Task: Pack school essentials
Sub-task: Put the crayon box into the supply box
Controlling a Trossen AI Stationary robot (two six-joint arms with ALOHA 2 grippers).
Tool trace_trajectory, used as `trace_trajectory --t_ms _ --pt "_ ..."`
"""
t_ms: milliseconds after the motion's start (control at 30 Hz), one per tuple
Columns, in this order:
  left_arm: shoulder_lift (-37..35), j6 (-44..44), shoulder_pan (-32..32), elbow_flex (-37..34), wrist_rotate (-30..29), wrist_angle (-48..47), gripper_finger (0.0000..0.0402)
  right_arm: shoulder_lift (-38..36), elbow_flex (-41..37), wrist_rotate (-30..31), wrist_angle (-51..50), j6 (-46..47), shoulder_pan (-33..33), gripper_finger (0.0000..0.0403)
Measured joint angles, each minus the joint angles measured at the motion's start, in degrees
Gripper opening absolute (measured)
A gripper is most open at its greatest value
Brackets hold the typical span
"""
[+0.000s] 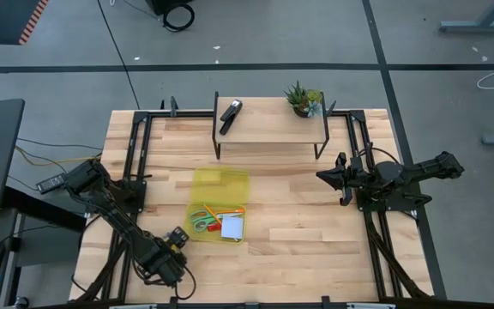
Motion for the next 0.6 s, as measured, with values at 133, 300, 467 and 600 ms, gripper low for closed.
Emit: trace_trajectory --t_ms 133,300,467,600 --pt "-1.2 -0.1 0.0 0.0 0.0 -1.0 0.0339 0.0 0.0 0.0 0.0 0.0 0.0 0.0008" --pt "-4.4 -1.6 0.1 0.0 -0.4 -1.3 0.0339 0.0 0.0 0.0 0.0 0.0 0.0 0.0008" --pt "-6.9 -4.5 0.4 0.0 -0.9 -1.3 0.0339 0.0 0.0 0.0 0.0 0.0 0.0 0.0008" --pt "-8.5 -6.3 0.5 0.0 -1.4 -1.3 0.0339 0.0 0.0 0.0 0.0 0.0 0.0 0.0008"
